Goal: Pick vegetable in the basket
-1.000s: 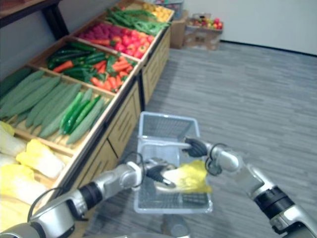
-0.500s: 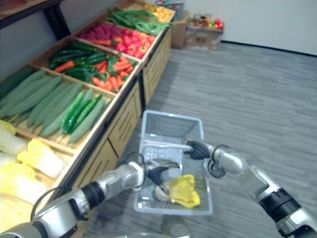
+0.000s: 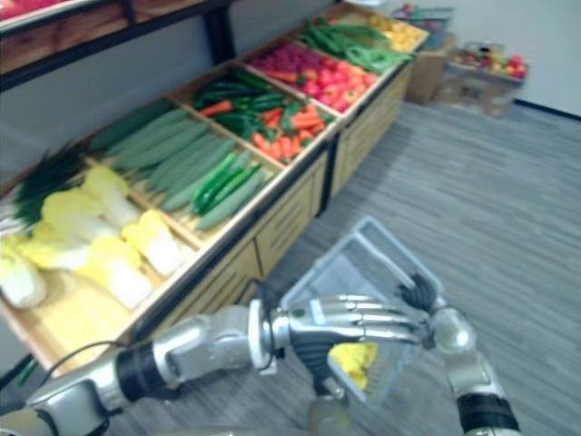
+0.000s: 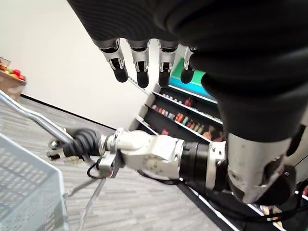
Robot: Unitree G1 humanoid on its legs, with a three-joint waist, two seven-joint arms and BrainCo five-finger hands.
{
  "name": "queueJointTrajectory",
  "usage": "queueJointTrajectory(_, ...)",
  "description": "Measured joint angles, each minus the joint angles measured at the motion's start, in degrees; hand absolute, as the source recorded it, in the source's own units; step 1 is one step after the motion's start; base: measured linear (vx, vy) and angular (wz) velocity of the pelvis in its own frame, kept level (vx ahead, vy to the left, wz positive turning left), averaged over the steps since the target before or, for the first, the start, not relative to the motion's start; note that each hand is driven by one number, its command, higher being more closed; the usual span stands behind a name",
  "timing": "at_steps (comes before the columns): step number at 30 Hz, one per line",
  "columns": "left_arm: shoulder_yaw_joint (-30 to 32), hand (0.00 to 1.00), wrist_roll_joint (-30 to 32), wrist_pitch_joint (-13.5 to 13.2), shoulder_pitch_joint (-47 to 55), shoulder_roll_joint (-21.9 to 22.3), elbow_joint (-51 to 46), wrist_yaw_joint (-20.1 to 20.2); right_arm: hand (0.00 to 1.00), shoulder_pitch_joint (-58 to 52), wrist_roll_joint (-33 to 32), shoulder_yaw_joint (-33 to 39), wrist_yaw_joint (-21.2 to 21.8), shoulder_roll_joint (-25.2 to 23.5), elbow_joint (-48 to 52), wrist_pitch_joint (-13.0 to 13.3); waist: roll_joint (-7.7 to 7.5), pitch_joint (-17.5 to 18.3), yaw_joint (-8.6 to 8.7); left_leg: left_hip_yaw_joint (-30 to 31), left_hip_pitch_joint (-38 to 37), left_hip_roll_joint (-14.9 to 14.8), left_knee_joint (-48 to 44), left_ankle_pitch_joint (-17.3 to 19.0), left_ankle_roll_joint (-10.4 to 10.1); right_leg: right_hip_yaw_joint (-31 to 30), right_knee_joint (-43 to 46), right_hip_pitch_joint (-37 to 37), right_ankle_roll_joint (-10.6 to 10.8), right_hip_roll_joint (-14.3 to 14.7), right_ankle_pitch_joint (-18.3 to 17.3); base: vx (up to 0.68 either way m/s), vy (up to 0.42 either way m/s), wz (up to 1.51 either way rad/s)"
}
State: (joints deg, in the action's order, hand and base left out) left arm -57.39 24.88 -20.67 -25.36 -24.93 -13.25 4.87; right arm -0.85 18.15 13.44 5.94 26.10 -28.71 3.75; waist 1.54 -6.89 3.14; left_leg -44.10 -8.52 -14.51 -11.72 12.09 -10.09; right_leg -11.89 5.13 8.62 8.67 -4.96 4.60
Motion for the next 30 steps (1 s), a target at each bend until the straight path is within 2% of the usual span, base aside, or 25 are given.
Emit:
queueJointTrajectory(2, 2.8, 0.0, -0.5, -0.1, 2.7, -2.5, -5.1, -0.9, 1.0, -2.2, -0.6, 6.5, -3.3, -3.6, -4.0, -0.6, -0.2, 0.1, -1.06, 4.2, 2.6, 0.7, 1.3, -1.5, 1.0, 4.8, -0.2, -0.2, -0.1, -1.9, -0.3, -0.03, -0.029, 1.11)
queueJointTrajectory(6, 10.2, 0.0, -4.4, -0.1, 8.3, -5.1, -11.8, -4.7, 1.0, -5.0, -2.7, 13.4, -7.0, -8.5, -9.7, -0.8, -0.26, 0.5, -2.7, 9.8, 4.5, 1.7, 3.8, -4.5, 1.5, 11.7, -1.3, -2.4, 0.0, -4.2, -0.4, 0.0, -0.012, 0.93)
queueJointTrajectory(8, 15.8, 0.0, -4.6, -0.1, 12.9, -5.5, -15.1, -7.0, 1.0, -6.6, -4.6, 17.8, -9.2, -11.3, -14.3, -0.8, -0.63, 1.9, -3.97, 14.1, 5.8, 3.0, 5.9, -6.3, 2.2, 16.1, -1.5, -3.5, 0.1, -5.4, -0.6, 0.0, -0.003, 1.01)
queueJointTrajectory(11, 22.1, 0.0, -4.6, -0.1, 18.2, -5.4, -16.7, -9.4, 1.0, -8.1, -7.7, 19.8, -10.9, -13.2, -18.9, -0.8, -1.61, 3.1, -4.63, 18.0, 6.5, 4.4, 8.6, -8.3, 2.9, 19.7, -2.9, -5.1, -0.1, -6.4, -1.2, 0.01, -0.011, 0.76)
queueJointTrajectory(13, 29.1, 0.0, -4.6, 0.1, 23.6, -4.6, -16.8, -10.3, 1.0, -8.2, -10.4, 21.3, -11.3, -14.1, -21.9, -0.8, -2.11, 3.7, -4.88, 20.1, 6.4, 5.3, 10.8, -9.9, 3.1, 21.6, -3.4, -5.9, -0.1, -6.7, -1.5, 0.0, -0.013, 0.54)
queueJointTrajectory(15, 40.0, 0.0, -4.6, 0.4, 29.5, -1.1, -15.7, -11.8, 1.0, -8.2, -12.1, 23.5, -11.8, -14.9, -25.8, -0.5, -2.7, 4.4, -4.95, 22.6, 6.6, 6.0, 13.1, -11.5, 3.3, 23.7, -4.0, -6.7, -0.2, -6.9, -1.9, 0.0, -0.011, 0.6)
queueJointTrajectory(17, 52.1, 0.0, -4.6, 1.7, 33.7, 5.0, -11.2, -14.9, 1.0, -8.1, -12.6, 26.2, -11.9, -15.7, -30.0, -0.4, -3.28, 5.4, -5.33, 25.6, 7.5, 6.6, 15.3, -13.2, 3.3, 26.1, -4.8, -7.2, -0.2, -7.0, -2.2, 0.01, -0.016, 0.6)
queueJointTrajectory(19, 59.3, 0.0, -4.5, 3.7, 35.1, 9.2, -5.5, -17.4, 1.0, -7.6, -12.7, 27.2, -11.9, -15.9, -32.2, -0.4, -2.88, 5.8, -5.61, 27.8, 7.5, 7.2, 16.7, -14.5, 3.7, 28.2, -5.2, -7.8, -0.5, -7.0, -2.5, 0.04, 0.0, 0.57)
queueJointTrajectory(20, 63.2, 0.0, -4.4, 5.1, 35.8, 11.1, -0.5, -18.6, 1.0, -7.5, -13.1, 27.3, -11.9, -15.9, -33.0, -0.4, -3.48, 6.1, -5.58, 29.3, 8.1, 7.2, 17.0, -15.1, 3.9, 29.7, -5.2, -7.9, -0.7, -6.9, -2.7, 0.06, 0.001, 0.58)
queueJointTrajectory(22, 68.2, 0.0, -3.8, 7.2, 36.4, 13.9, 5.3, -20.5, 1.0, -7.3, -13.5, 27.4, -12.0, -16.0, -33.0, -0.2, -3.05, 6.7, -5.52, 30.7, 8.6, 7.3, 17.1, -15.7, 4.4, 31.0, -5.1, -8.1, -1.0, -6.9, -2.9, 0.05, -0.01, 0.4)
queueJointTrajectory(25, 75.8, 0.0, -5.0, 11.9, 38.5, 19.2, 13.2, -25.2, 1.0, -7.1, -13.5, 27.1, -12.0, -16.9, -32.9, 0.3, -3.94, 6.8, -5.78, 32.4, 8.6, 7.2, 17.1, -15.8, 4.5, 32.6, -5.0, -9.3, -1.4, -6.8, -3.5, 0.04, -0.01, 0.3)
queueJointTrajectory(30, 82.2, 0.0, -6.0, 14.8, 40.0, 20.6, 25.6, -28.6, 1.0, -7.0, -13.5, 24.0, -12.9, -19.8, -31.0, 0.4, -4.08, 6.9, -5.59, 32.2, 7.5, 7.1, 17.2, -15.8, 4.4, 32.8, -5.0, -10.3, -1.9, -6.7, -3.9, 0.01, -0.003, 0.01)
